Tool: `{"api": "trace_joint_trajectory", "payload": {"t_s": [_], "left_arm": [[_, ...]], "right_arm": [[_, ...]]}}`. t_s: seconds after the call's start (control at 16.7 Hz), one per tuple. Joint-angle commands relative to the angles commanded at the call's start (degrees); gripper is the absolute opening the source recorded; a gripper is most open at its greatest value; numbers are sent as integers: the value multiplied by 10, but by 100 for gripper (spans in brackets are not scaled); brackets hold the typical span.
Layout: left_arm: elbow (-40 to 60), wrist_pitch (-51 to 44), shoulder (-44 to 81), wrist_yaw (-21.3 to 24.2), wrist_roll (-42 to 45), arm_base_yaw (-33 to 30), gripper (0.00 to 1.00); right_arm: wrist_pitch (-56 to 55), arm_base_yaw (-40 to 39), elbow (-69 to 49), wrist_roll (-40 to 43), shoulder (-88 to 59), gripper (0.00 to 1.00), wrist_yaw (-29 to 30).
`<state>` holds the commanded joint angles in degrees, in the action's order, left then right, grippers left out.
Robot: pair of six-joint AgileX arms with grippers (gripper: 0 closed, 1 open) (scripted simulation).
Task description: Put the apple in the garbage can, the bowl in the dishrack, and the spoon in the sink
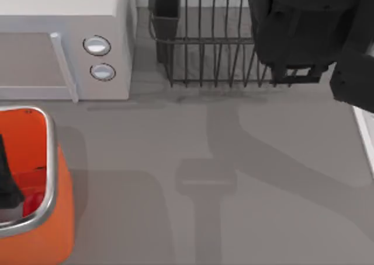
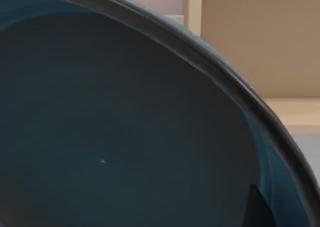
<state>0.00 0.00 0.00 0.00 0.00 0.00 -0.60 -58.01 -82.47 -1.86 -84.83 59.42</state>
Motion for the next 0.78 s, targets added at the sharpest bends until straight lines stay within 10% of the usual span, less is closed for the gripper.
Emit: {"api": "trace_joint_trajectory", "payload": {"t_s": [0.78], "left_arm": [[0, 0, 0, 0, 0, 0, 100]], "right_arm": [[-391, 214, 60, 8, -319, 0, -209]]}}
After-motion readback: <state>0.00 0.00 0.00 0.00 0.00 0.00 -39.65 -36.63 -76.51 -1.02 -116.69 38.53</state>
